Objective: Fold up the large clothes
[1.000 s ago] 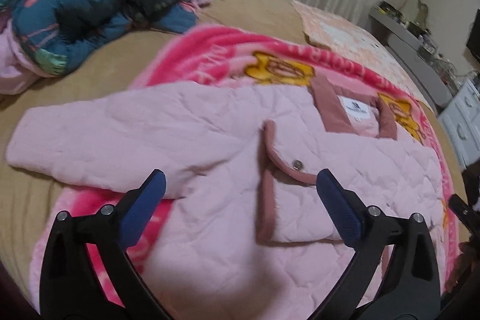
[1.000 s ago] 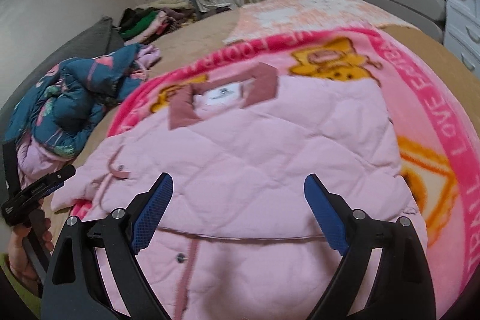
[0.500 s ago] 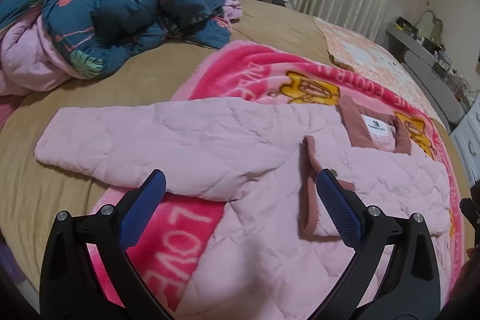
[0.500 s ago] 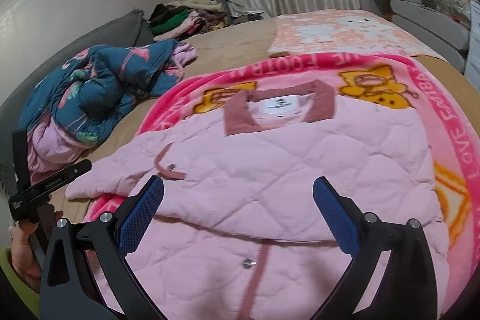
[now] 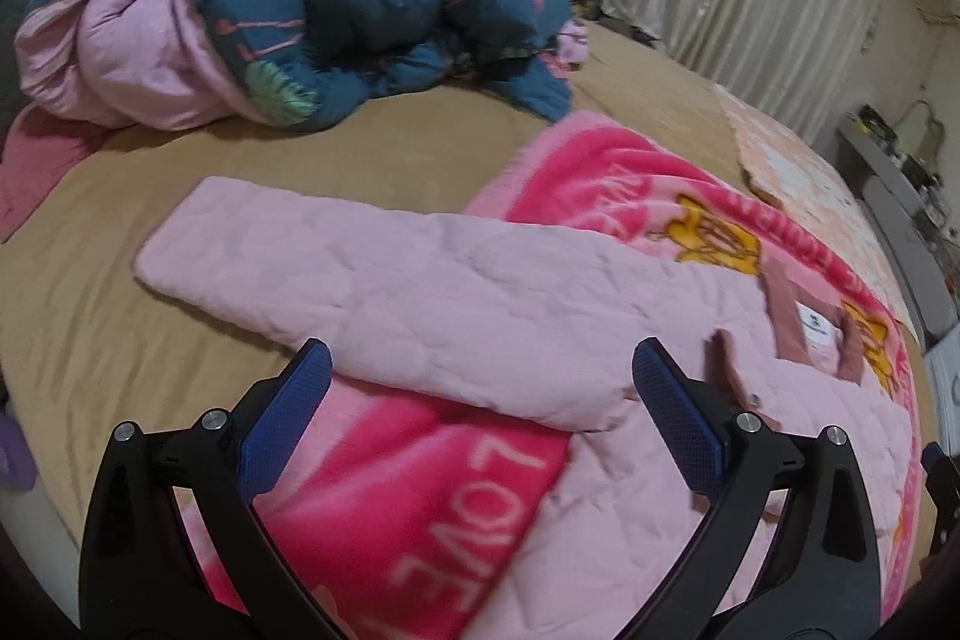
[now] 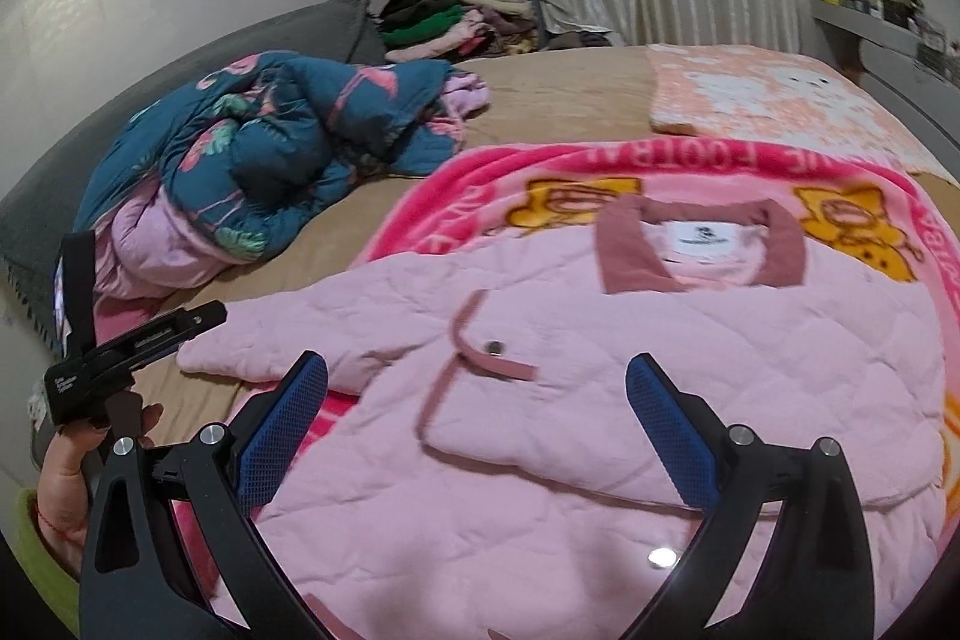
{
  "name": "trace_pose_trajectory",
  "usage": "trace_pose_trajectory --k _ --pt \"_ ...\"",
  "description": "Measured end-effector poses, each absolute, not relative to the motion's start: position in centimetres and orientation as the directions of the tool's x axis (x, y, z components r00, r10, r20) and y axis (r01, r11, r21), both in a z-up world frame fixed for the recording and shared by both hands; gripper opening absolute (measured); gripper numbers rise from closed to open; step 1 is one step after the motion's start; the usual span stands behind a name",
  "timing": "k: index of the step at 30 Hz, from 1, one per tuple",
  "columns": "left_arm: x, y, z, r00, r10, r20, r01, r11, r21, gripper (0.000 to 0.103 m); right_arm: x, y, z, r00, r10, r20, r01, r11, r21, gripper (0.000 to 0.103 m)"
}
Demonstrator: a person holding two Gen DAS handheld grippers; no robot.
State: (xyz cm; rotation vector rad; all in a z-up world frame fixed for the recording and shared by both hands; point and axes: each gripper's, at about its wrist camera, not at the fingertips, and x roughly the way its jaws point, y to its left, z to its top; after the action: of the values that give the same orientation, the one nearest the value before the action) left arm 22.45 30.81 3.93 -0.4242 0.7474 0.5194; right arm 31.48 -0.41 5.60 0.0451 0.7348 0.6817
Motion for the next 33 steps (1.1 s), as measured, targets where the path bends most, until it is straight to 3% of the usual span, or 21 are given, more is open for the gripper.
trace_pose_trajectory --k 24,33 --pt "19.8 39.8 1.7 0.536 0.315 -0.784 -0.729 0.640 -0.241 0.094 30.4 12.6 5.2 0.391 0.675 -0.625 -0.716 0.650 0.254 0.099" --pt "19.1 44.3 -1.9 0.474 0.287 -0.832 -0.796 0.543 -0.267 0.094 29.9 18.1 3.6 0.323 0.680 -0.658 -0.776 0.588 0.226 0.099"
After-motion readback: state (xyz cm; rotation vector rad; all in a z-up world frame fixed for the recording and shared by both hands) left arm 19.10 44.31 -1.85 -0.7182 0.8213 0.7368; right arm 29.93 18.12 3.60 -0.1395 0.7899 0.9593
